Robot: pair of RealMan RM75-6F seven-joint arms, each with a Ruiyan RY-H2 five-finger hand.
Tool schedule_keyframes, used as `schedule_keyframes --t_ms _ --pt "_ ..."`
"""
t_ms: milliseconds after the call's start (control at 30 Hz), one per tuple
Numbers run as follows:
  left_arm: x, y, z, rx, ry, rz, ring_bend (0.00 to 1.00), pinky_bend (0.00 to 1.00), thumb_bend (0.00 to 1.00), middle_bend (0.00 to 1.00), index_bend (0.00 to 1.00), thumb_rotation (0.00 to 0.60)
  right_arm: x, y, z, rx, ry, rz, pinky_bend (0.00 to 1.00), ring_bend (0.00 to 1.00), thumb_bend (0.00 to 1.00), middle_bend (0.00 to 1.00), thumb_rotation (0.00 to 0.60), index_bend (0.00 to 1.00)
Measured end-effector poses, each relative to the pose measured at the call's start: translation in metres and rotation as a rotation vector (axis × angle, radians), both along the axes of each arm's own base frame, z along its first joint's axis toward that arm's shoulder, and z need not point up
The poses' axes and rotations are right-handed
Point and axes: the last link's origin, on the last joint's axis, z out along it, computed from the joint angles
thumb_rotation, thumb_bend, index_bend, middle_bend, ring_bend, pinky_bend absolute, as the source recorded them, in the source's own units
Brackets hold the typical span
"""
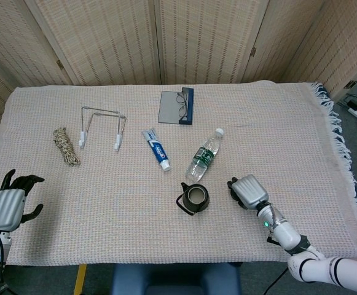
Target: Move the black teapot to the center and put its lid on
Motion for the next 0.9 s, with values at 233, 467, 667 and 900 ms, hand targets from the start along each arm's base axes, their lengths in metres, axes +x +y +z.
schedule_keyframes --t_ms 233,467,667,900 --pt "-0.001 -0.001 0.001 -0.001 0.005 0.006 0.19 0.00 0.25 0.24 0.25 0.600 0.011 0.004 0.008 -0.006 -0.020 0.027 0.78 0.83 0.38 0.43 0.600 0.42" --pt "0.000 -0.002 0.006 0.003 0.011 0.006 0.19 0.00 0.25 0.24 0.25 0.600 0.045 0.011 0.027 -0.013 -0.081 0.111 0.78 0.84 0.38 0.43 0.600 0.42" --pt "0.004 -0.004 0.009 0.003 0.013 0.002 0.19 0.00 0.25 0.24 0.25 0.600 0.081 0.007 0.034 0.015 -0.100 0.203 0.78 0.84 0.38 0.43 0.600 0.43" --pt "0.005 -0.006 0.010 0.005 0.013 0.003 0.19 0.00 0.25 0.24 0.25 0.600 0.108 -0.001 0.015 0.080 -0.067 0.258 0.78 0.84 0.38 0.43 0.600 0.43"
